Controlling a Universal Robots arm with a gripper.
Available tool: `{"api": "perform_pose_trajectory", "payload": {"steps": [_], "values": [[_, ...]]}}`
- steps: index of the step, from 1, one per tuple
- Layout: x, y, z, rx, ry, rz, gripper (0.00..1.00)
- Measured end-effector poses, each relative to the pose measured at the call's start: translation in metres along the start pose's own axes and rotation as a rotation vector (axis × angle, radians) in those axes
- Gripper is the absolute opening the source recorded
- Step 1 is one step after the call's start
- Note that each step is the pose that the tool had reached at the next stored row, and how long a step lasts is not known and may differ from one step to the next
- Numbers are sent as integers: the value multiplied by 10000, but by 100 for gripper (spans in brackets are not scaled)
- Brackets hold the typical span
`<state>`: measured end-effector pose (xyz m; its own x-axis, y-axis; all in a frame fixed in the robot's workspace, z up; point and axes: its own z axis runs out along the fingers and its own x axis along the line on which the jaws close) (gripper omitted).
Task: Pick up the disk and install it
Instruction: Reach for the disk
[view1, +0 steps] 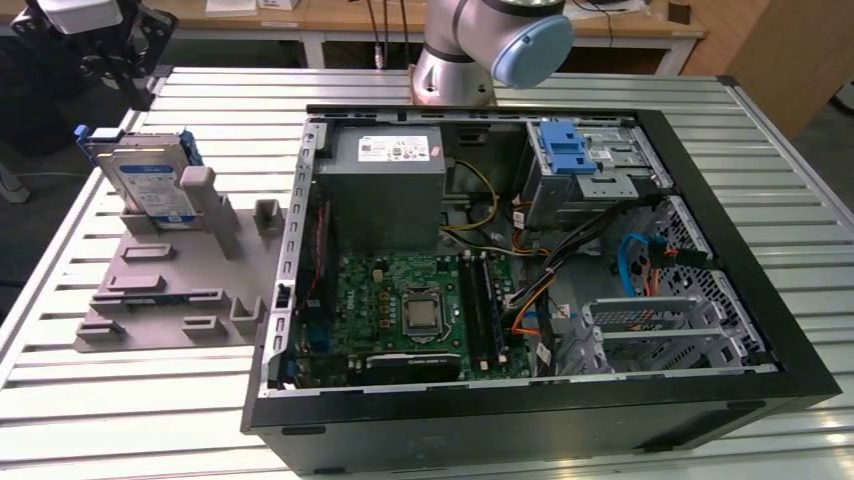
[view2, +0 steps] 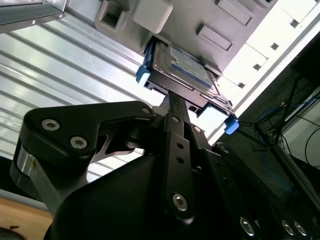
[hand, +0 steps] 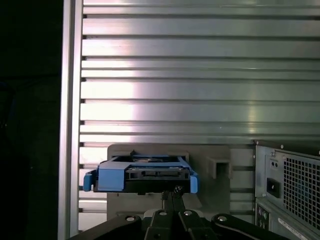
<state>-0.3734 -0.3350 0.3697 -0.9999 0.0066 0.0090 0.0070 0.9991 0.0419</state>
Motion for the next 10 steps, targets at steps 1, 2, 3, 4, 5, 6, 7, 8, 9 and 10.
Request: {"api": "perform_pose_trajectory", "payload": {"steps": [1, 2, 3, 4, 5, 6, 7, 8, 9, 10], "values": [[9, 4, 2, 0, -1, -2, 11], [19, 9, 4, 0, -1, -4, 11], [29, 13, 6, 0, 0, -4, 11], [39, 18, 8, 0, 0, -5, 11], [49, 23, 9, 0, 0, -7, 11], [59, 28, 11, 0, 0, -8, 11], [68, 32, 13, 0, 0, -10, 11], [78, 37, 15, 0, 0, -11, 11], [89, 42, 17, 0, 0, -12, 11], [99, 46, 19, 0, 0, -13, 11]]}}
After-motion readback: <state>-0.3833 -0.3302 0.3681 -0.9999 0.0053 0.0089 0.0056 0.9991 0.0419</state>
